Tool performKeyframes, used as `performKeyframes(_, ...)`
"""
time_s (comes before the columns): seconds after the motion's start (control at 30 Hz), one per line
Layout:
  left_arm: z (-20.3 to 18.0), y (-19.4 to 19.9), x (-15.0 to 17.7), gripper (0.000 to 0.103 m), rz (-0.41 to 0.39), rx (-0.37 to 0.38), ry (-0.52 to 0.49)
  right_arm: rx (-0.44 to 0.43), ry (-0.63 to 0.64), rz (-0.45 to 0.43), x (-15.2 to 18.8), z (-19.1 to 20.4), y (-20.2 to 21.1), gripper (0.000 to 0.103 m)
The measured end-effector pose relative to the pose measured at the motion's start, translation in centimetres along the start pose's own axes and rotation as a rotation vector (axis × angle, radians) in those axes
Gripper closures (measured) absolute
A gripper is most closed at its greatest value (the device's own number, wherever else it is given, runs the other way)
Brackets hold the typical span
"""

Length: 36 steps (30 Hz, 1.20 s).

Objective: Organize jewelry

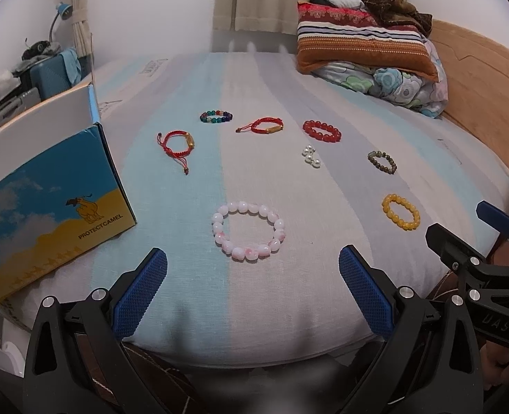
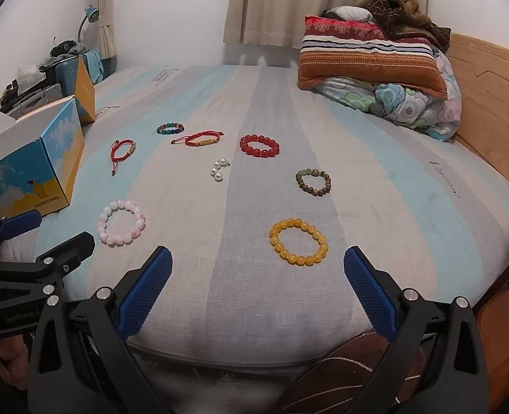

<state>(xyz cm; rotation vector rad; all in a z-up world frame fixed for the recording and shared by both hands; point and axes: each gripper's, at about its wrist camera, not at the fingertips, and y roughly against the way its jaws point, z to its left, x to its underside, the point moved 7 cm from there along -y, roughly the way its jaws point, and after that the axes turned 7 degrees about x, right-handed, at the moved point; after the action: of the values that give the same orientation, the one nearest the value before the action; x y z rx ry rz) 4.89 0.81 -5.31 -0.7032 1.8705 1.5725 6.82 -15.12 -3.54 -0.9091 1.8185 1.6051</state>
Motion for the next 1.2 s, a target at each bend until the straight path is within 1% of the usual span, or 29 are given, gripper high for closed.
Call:
performKeyframes(0.43, -0.06, 0.14, -0.2, 0.006, -0.01, -0.01, -0.011, -0.003, -0.003, -0.02, 0.04, 0.14, 0.31, 0.007)
performKeyframes(1.2, -0.02, 0.22, -0.07, 0.006, -0.008, -0.008, -0.012, -0.005, -0.009, -0.022, -0.18, 0.08, 0.55, 0.007)
